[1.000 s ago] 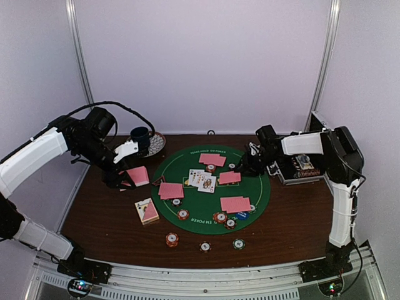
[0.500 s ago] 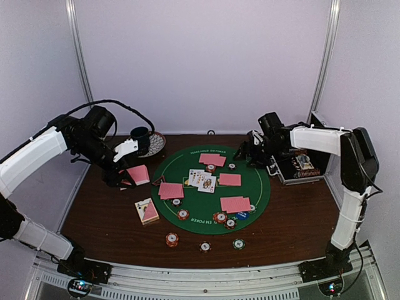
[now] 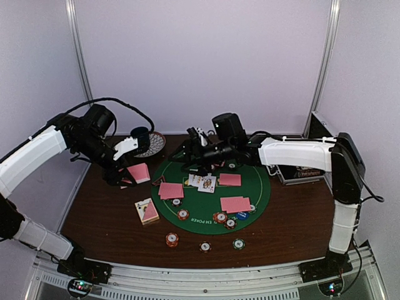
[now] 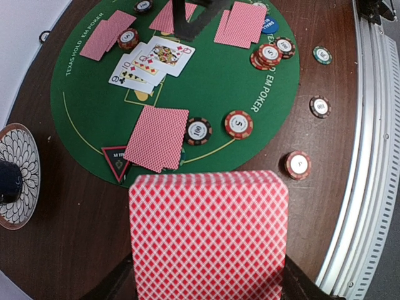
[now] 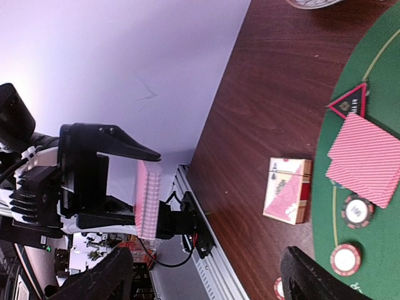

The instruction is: Distribute texas hold em gaming equipment

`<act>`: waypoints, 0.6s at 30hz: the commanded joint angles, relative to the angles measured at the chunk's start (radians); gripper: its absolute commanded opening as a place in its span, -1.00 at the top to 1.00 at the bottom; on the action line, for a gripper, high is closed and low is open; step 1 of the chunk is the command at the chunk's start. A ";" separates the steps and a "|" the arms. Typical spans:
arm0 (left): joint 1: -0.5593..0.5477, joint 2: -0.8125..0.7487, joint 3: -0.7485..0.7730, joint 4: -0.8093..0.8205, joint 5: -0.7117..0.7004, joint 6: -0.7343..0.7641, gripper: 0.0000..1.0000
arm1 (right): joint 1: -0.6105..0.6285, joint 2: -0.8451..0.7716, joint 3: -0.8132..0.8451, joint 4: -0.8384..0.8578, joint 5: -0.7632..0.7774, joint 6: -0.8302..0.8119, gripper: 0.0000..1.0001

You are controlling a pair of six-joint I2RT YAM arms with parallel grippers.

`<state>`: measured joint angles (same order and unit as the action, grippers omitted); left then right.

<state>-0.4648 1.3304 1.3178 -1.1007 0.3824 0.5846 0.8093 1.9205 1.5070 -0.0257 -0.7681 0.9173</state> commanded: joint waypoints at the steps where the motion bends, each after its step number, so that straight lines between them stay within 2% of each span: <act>1: -0.004 0.004 0.032 0.019 0.027 -0.013 1.00 | 0.042 0.060 0.085 0.142 -0.048 0.091 -0.71; 18: -0.018 0.011 0.047 0.024 0.025 -0.015 1.00 | 0.141 0.298 0.386 0.079 -0.149 0.130 -0.73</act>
<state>-0.4736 1.3357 1.3235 -1.1004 0.3843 0.5797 0.9340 2.1815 1.8145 0.0738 -0.8749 1.0424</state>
